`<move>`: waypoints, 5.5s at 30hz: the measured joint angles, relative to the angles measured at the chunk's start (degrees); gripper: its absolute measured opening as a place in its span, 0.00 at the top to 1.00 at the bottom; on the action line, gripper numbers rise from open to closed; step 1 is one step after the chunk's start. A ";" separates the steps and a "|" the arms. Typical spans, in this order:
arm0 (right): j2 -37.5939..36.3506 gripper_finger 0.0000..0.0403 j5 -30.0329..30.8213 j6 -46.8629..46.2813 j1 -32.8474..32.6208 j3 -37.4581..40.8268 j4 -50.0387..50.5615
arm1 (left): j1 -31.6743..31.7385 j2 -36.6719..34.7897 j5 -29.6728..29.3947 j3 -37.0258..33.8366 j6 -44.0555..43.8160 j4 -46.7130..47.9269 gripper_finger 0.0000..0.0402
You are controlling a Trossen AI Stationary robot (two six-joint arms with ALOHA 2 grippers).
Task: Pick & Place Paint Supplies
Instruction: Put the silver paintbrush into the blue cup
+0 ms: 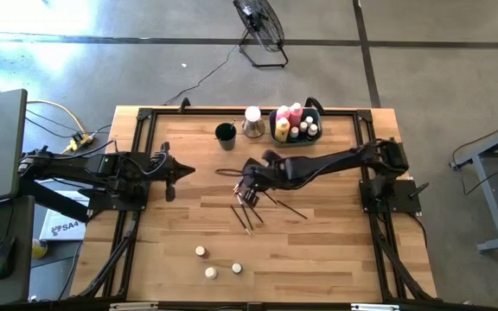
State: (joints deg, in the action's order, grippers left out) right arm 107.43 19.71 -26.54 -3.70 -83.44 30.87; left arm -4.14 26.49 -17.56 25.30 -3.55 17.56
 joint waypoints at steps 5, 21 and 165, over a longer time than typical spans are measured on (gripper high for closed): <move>-4.84 1.00 2.49 7.85 -0.02 -0.06 -7.69 | 0.00 0.08 0.03 0.01 -0.83 -7.19 0.99; -10.01 1.00 -2.31 29.88 -0.02 -0.07 -27.81 | 0.00 8.69 5.75 0.04 5.08 -23.80 0.99; -22.79 0.77 3.32 23.10 -10.40 15.06 -19.52 | 39.76 48.87 21.27 5.18 -1.30 -53.05 0.96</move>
State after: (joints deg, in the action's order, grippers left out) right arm 84.64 23.03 -3.44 -14.11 -68.38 11.35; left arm 35.62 75.36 3.71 30.48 -4.85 -35.49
